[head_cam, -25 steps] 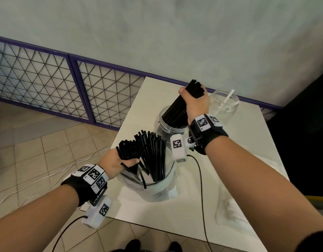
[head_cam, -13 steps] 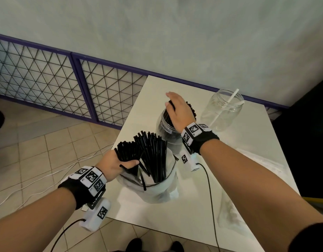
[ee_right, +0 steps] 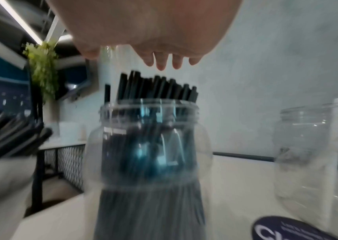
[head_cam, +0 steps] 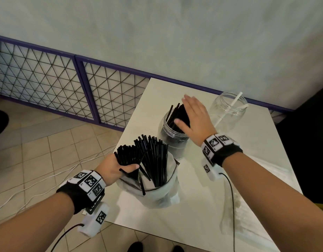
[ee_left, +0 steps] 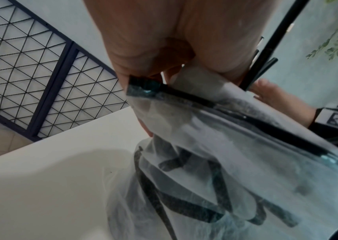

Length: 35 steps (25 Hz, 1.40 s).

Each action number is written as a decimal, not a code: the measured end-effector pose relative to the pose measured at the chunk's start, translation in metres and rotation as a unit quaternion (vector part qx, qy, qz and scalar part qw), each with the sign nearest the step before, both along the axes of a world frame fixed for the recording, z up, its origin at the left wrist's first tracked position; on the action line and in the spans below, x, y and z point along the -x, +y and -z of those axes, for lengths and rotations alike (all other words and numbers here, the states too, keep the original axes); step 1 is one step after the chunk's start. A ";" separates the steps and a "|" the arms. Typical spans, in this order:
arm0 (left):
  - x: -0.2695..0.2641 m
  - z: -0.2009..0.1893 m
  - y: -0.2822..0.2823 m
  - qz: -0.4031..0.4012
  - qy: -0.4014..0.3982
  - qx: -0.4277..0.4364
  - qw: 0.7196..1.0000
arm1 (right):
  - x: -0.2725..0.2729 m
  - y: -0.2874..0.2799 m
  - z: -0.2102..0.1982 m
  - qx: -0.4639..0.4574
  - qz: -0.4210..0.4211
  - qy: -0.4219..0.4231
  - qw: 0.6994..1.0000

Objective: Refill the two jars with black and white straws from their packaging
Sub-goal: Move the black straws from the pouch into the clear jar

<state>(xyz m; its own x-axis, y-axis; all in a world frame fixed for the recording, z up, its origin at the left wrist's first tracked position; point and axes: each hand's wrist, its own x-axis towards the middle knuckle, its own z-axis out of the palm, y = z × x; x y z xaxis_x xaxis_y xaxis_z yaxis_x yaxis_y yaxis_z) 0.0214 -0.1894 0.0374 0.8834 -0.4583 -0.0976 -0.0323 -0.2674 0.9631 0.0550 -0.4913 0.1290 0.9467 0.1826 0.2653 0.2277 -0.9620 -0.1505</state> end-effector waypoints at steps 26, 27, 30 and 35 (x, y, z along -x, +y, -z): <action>-0.005 0.001 0.007 -0.004 -0.001 0.000 1.000 | -0.042 0.014 -0.019 0.026 0.067 -0.002 0.997; -0.005 0.002 0.007 -0.003 -0.006 -0.003 1.000 | -0.031 0.017 -0.025 -0.017 0.058 -0.045 0.997; -0.004 0.001 0.008 -0.001 -0.014 -0.021 1.000 | 0.014 0.026 -0.026 -0.163 -0.007 -0.081 0.983; 0.000 0.002 0.008 -0.007 -0.007 -0.010 1.000 | 0.092 0.051 0.025 -0.356 0.005 0.101 0.929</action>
